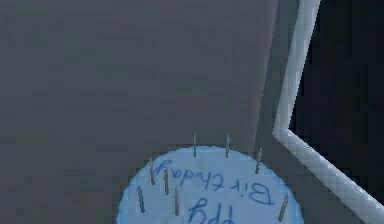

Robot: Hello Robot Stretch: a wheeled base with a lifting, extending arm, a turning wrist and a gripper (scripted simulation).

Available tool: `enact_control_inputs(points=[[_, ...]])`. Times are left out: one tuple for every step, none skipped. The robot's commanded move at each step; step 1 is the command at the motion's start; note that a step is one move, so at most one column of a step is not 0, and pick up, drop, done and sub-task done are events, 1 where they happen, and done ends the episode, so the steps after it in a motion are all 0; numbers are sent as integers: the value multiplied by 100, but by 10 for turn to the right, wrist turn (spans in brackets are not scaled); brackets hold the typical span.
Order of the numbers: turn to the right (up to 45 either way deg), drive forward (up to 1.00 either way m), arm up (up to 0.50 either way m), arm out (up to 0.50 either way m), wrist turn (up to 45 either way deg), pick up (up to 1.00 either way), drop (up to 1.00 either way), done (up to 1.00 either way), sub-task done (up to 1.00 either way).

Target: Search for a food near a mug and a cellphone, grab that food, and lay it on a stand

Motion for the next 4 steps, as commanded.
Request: enact_control_inputs(points=[[0, 0, 0, 0, 390, 0, 0, 0, 0], [0, 0, 0, 0, 390, 0, 0, 0, 0], [0, 0, 0, 0, 0, 0, 100, 0, 0], [0, 0, 0, 0, 0, 0, 0, 100, 0]])
